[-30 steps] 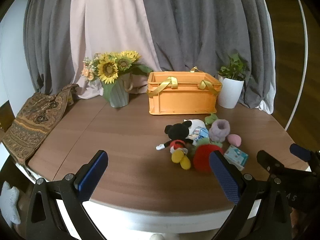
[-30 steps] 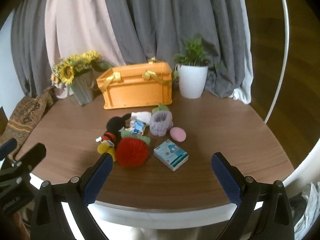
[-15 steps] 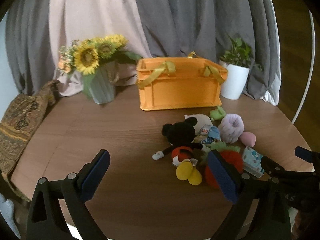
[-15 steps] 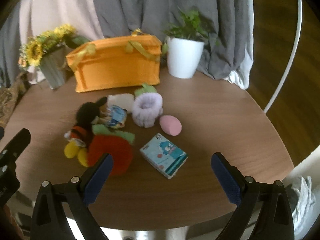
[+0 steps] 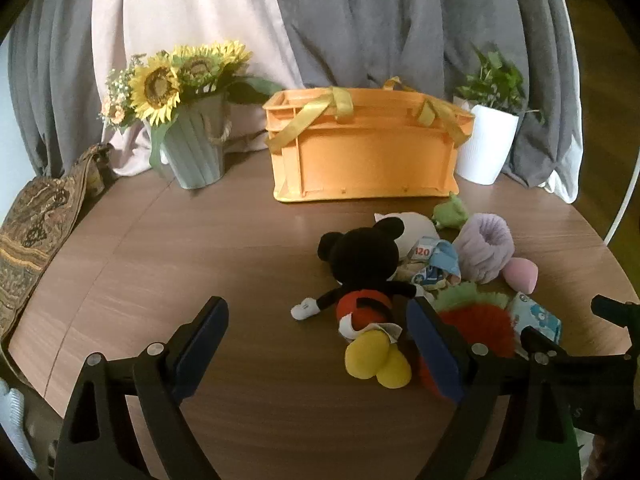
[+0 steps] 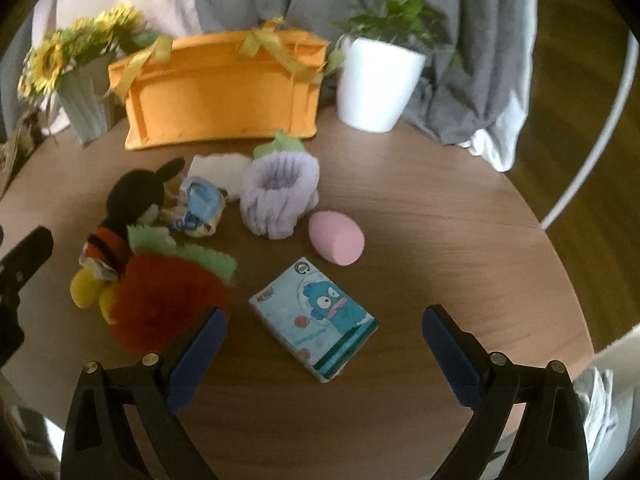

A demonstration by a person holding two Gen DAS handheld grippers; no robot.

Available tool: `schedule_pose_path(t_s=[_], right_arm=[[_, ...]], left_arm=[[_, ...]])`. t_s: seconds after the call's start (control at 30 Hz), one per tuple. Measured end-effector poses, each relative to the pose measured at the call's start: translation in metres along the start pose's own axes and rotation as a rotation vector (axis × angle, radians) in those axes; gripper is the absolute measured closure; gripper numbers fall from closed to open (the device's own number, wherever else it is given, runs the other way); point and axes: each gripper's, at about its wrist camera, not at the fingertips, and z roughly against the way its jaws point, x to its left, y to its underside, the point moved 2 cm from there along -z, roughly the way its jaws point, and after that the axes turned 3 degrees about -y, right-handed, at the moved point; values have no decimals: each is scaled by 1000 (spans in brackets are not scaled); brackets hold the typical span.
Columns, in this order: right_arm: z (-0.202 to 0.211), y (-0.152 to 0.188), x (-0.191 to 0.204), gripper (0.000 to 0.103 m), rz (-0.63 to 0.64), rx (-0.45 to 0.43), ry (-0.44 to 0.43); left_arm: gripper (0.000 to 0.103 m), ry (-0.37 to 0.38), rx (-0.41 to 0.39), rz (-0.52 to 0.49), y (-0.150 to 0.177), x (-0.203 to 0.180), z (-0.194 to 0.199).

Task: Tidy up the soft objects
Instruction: 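Grasp the Mickey plush with left tool while right tool grasps the blue tissue pack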

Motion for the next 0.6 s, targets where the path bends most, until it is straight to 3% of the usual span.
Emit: schedule_pose_path(t_s=[0.33, 0.6], right_arm=[[-28, -7, 1, 4, 96, 52, -41], [-46, -10, 2, 15, 113, 92, -87]], left_arm=[[22, 6, 81, 18, 1, -17, -34], [38, 44, 143, 21, 1, -24, -58]])
